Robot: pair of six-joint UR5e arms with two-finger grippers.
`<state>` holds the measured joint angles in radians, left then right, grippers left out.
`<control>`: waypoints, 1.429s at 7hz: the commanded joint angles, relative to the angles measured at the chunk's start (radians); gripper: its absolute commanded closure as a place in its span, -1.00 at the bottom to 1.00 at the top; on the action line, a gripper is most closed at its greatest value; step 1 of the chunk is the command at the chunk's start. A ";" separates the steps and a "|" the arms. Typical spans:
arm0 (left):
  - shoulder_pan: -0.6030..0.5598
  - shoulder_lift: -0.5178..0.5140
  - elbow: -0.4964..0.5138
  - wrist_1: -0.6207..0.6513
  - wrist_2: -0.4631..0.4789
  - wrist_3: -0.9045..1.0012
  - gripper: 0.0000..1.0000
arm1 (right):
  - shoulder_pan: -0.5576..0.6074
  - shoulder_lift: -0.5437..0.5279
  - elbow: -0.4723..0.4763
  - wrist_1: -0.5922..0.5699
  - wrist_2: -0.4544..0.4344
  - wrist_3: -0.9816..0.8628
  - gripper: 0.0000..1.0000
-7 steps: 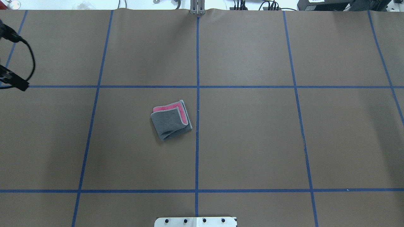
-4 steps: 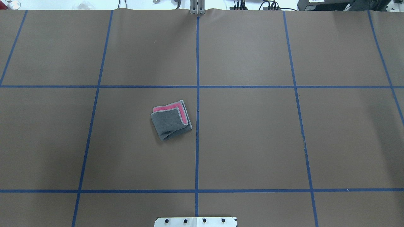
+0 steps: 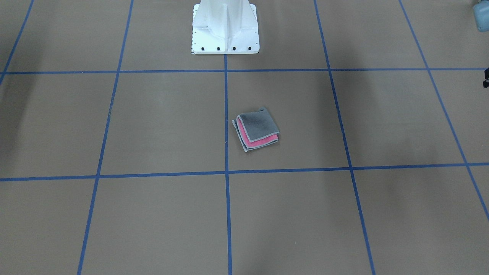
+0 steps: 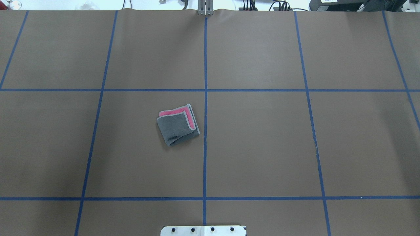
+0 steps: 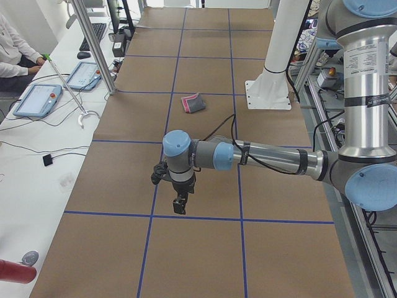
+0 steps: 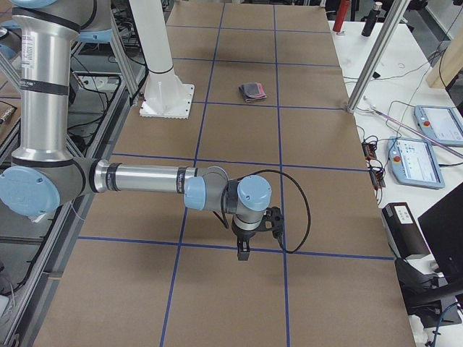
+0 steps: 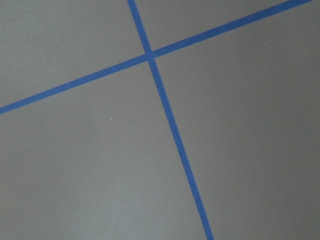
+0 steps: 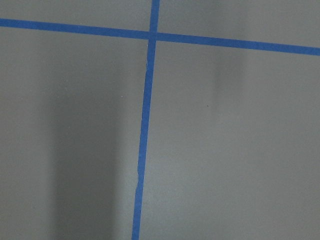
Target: Fold towel twice with both arms
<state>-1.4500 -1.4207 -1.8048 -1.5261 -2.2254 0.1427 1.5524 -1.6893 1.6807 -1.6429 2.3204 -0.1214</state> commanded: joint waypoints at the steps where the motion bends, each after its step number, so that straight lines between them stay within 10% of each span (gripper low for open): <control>1: -0.041 0.054 -0.005 -0.049 -0.092 -0.003 -1.00 | 0.000 -0.001 0.001 0.000 0.001 -0.003 -1.00; 10: -0.038 0.051 -0.002 -0.046 -0.080 -0.003 -1.00 | 0.000 -0.001 0.001 0.000 0.001 -0.001 -1.00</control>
<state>-1.4880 -1.3696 -1.8086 -1.5727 -2.3056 0.1413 1.5524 -1.6901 1.6809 -1.6429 2.3209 -0.1217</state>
